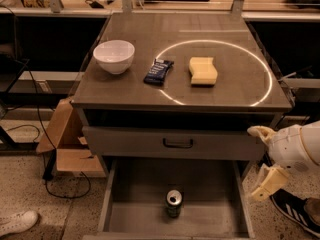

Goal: Pick green can from middle drawer and place on counter

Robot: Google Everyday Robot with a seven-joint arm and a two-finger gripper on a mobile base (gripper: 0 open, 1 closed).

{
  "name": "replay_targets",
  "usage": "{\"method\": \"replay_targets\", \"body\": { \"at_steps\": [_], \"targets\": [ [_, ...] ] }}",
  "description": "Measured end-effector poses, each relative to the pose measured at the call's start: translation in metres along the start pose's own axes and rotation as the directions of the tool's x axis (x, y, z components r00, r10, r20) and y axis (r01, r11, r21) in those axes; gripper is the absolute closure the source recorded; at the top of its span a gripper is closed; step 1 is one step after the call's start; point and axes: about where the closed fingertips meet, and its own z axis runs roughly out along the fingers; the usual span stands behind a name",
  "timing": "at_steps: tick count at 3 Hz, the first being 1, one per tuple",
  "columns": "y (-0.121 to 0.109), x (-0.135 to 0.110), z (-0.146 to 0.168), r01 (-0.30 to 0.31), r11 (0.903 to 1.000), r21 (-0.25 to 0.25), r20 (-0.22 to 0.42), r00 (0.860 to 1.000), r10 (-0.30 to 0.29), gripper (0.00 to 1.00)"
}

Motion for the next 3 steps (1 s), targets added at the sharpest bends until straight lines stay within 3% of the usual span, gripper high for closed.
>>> {"method": "replay_targets", "body": {
  "at_steps": [2, 3],
  "targets": [
    [0.024, 0.042, 0.045, -0.078, 0.9965, -0.031, 0.062, 0.995, 0.08, 0.0],
    [0.024, 0.042, 0.045, -0.078, 0.9964, -0.031, 0.062, 0.995, 0.08, 0.0]
  ]
}}
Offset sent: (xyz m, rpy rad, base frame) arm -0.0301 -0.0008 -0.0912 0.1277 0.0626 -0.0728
